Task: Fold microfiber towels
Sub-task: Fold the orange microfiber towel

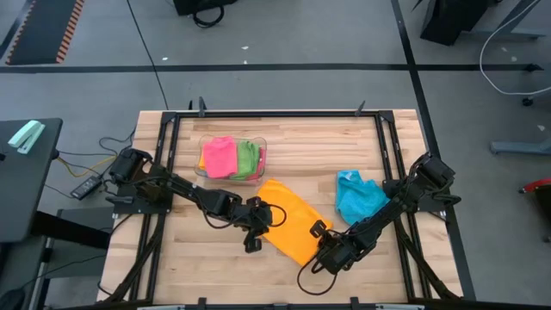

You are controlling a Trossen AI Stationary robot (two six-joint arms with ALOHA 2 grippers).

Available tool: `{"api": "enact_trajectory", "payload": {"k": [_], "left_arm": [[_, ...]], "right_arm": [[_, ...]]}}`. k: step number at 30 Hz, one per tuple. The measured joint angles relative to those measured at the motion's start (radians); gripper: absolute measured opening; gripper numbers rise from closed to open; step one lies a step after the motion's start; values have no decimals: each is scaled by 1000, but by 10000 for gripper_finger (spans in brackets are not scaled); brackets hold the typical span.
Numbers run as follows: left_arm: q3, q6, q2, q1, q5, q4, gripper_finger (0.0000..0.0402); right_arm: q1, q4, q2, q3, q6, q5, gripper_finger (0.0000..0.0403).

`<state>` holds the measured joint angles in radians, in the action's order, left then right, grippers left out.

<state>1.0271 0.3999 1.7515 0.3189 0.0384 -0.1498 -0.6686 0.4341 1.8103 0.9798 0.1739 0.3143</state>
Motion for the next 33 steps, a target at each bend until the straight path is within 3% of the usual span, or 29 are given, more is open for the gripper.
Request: {"api": "enact_trajectory", "payload": {"k": [16,23,27,33], "left_arm": [[0,-3,0,29,-27,29,21],[0,0,0,29,-26,28,20],[0,-1,0,28,-27,28,15],[0,0,0,28,-26,28,22]], "right_arm": [[-1,164,-3,100,-58,-140,39],[-1,163,-3,104,-83,-98,45],[-1,115,-3,104,-88,-53,79],[-1,33,-4,65,-67,-26,161]]}}
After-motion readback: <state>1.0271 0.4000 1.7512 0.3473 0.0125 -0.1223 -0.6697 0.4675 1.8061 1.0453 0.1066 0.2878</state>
